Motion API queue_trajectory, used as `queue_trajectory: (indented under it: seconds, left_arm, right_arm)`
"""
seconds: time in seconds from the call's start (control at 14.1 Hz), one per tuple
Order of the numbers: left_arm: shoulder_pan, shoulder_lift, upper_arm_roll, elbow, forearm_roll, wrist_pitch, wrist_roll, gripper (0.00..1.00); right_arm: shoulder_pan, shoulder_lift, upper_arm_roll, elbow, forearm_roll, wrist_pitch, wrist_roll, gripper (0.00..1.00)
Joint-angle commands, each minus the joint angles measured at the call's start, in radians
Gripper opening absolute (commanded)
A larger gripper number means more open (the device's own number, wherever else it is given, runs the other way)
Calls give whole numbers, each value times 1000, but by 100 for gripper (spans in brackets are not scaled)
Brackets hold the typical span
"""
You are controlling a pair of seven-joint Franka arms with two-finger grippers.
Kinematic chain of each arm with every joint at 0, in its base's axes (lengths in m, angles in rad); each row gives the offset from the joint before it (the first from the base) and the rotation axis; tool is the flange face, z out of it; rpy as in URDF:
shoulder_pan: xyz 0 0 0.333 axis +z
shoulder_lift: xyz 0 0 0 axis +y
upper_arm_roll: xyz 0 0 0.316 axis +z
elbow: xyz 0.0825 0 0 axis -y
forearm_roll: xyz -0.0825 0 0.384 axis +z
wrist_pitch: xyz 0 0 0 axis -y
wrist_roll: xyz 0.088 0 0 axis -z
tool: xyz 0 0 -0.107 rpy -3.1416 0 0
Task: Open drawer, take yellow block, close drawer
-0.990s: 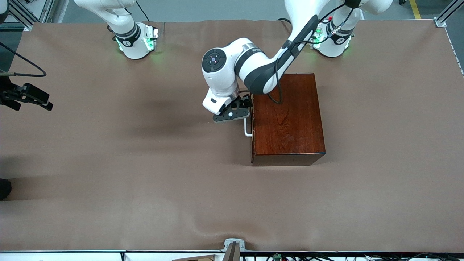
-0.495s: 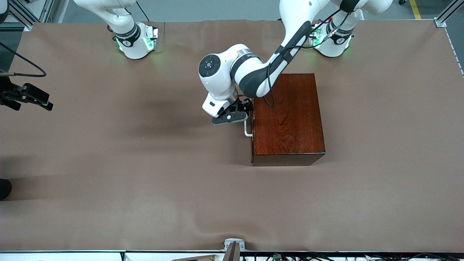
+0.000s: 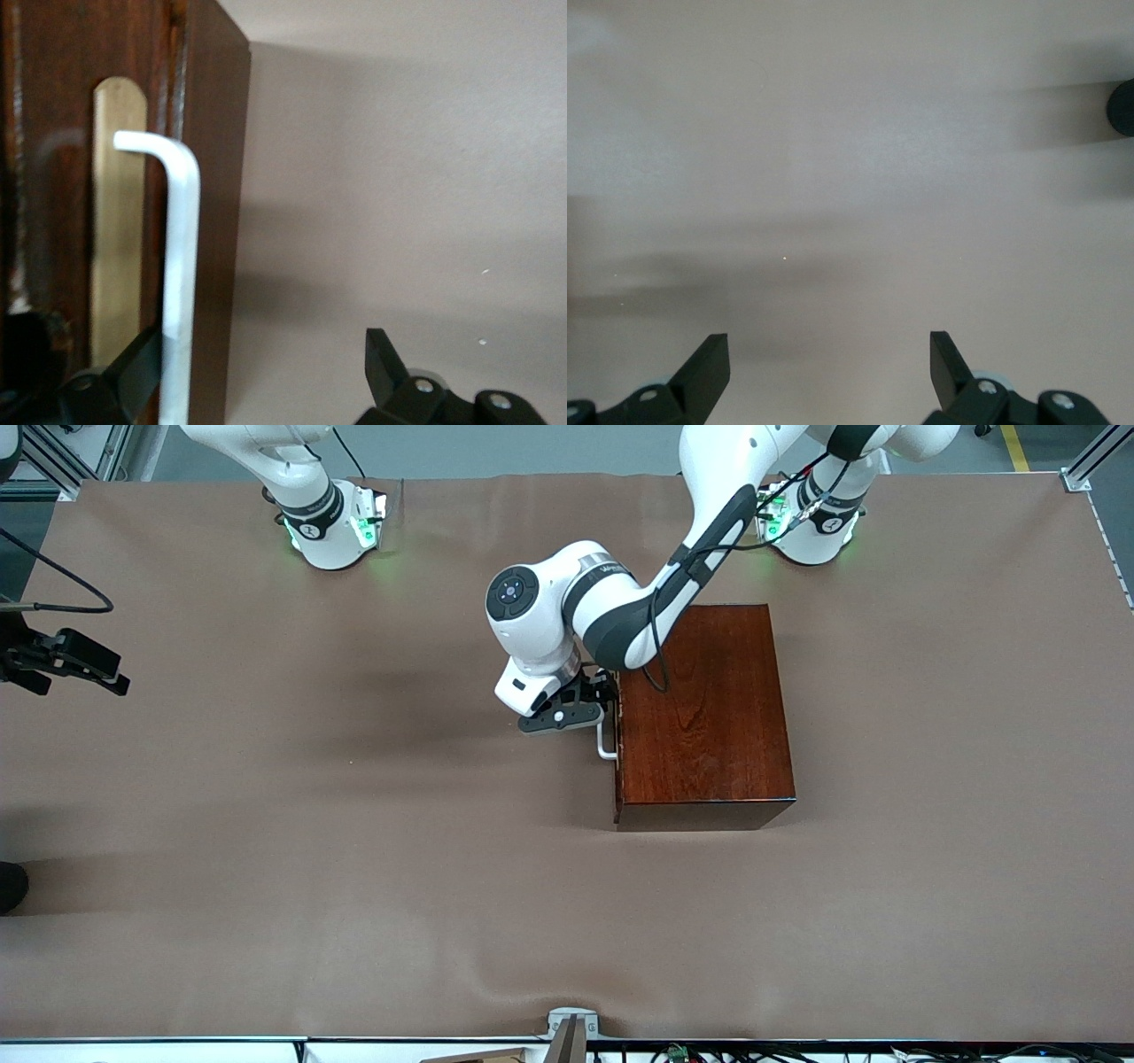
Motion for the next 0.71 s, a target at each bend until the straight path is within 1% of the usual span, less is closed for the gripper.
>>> queue_trajectory:
  seconds: [0.0, 0.14, 0.49, 0.64]
  left_arm:
    - [-5, 30, 0, 29, 34, 40, -24, 100]
    - [-4, 33, 0, 29, 32, 52, -25, 100]
    - [-7, 35, -1, 30, 28, 120, -109, 100]
    - [-8, 35, -1, 30, 26, 128, -132, 100]
  right_arm:
    - [-5, -16, 6, -14, -8, -2, -3, 100]
    - [-5, -16, 6, -14, -8, -2, -3, 100]
    - [-5, -16, 6, -14, -9, -4, -5, 100]
    - [-5, -16, 6, -14, -9, -4, -3, 100]
